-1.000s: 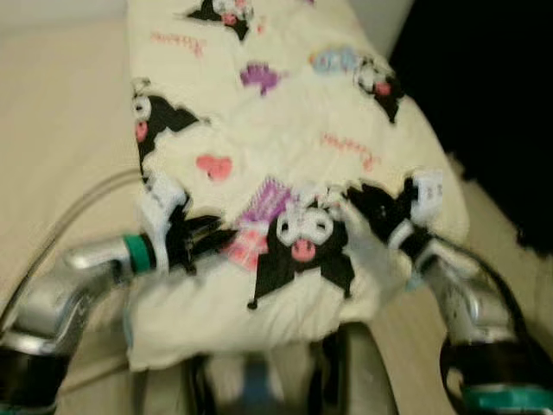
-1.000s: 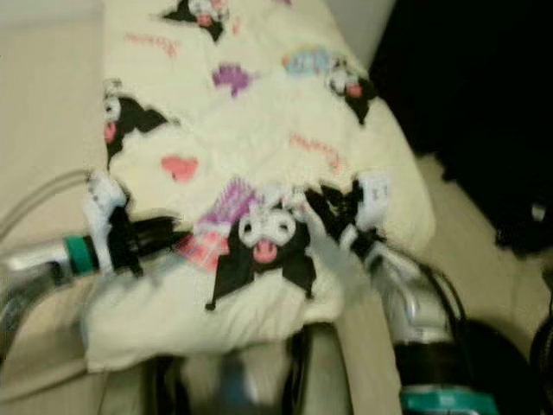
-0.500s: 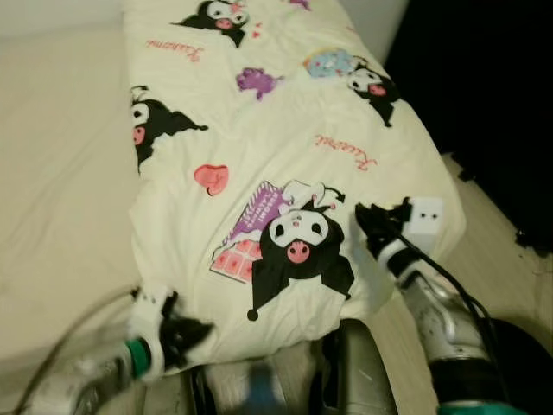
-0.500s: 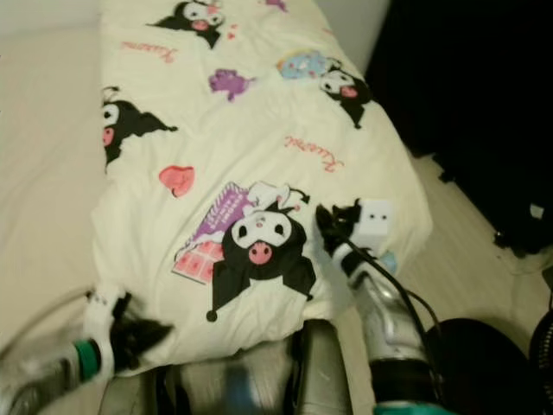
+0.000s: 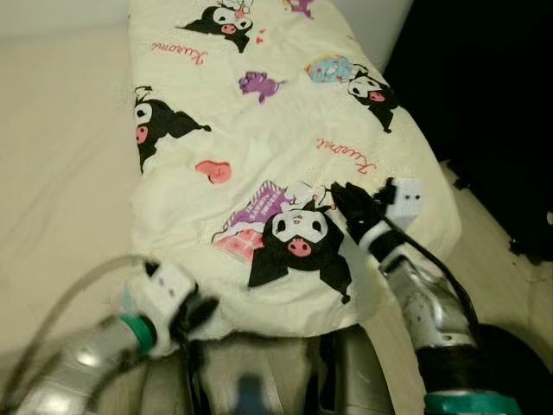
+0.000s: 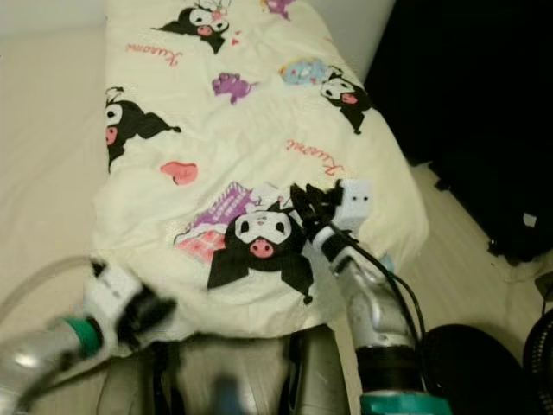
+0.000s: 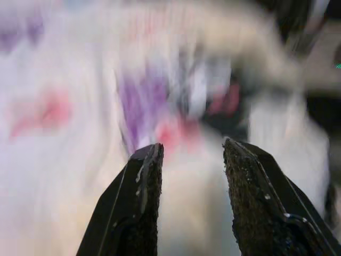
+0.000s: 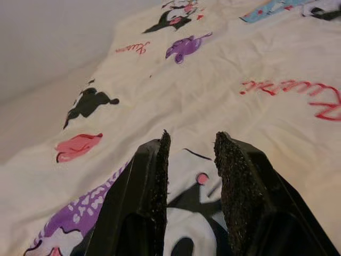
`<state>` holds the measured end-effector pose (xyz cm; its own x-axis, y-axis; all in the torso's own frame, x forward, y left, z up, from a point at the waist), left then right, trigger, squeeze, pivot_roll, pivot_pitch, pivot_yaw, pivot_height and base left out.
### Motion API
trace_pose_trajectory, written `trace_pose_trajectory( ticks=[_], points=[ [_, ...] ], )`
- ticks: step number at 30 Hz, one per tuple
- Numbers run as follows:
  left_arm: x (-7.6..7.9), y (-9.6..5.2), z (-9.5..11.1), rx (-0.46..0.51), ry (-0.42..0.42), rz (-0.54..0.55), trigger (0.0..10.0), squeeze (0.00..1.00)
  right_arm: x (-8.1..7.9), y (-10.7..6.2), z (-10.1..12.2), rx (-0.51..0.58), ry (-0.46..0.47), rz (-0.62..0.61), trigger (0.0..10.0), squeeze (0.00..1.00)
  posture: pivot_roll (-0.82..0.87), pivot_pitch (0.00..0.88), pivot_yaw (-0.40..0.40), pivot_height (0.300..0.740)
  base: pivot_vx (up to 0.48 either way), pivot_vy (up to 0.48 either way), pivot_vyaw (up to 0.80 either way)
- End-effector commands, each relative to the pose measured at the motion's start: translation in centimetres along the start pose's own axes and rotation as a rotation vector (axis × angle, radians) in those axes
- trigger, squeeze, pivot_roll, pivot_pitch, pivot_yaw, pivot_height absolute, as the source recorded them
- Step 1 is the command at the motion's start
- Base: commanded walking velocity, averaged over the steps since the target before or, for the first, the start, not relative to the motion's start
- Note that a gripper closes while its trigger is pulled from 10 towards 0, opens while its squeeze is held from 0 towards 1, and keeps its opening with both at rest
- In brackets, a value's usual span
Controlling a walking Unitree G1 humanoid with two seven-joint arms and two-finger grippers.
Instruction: Clean up the room
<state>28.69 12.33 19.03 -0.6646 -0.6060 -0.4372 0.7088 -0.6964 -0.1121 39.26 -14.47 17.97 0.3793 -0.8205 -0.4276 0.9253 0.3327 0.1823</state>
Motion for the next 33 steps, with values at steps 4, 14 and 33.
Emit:
trace_pose_trajectory(
  ticks=[4, 14, 33],
  points=[
    [2.4, -0.6, 4.1, 0.145, -0.156, -0.219, 10.0, 0.0, 1.0, -1.0, -1.0, -0.021, 0.033, -0.034, 10.0, 0.0, 0.05, 0.186, 0.014, 0.572, 0.0, 0.0, 0.0],
    [-13.9, -0.7, -5.5, -0.188, 0.056, 0.627, 10.0, 0.0, 1.5, -1.3, -1.8, -0.033, 0.013, -0.067, 10.0, 0.0, 0.03, 0.19, 0.006, 0.572, 0.0, 0.0, 0.0],
    [-5.1, 2.4, -14.4, -0.281, -0.442, 0.08, 10.0, 0.0, 0.6, -1.9, -2.6, -0.058, 0.0, -0.067, 10.0, 0.0, -0.04, 0.232, 0.016, 0.572, 0.0, 0.0, 0.0]
  ],
)
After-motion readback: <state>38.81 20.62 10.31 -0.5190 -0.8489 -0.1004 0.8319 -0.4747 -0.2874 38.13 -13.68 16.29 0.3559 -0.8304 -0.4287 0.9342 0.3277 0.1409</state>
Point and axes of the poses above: a point about 5 cm out from each wrist's last joint towards the gripper, its own y axis pointing out of the wrist towards the gripper, its own z axis along the axis of the wrist's last joint, x = y × z, the point moved 6 cm from there along y, pointing out of the wrist towards the gripper, and after that the axes turned 7 degrees about y, right-handed, at the moved point
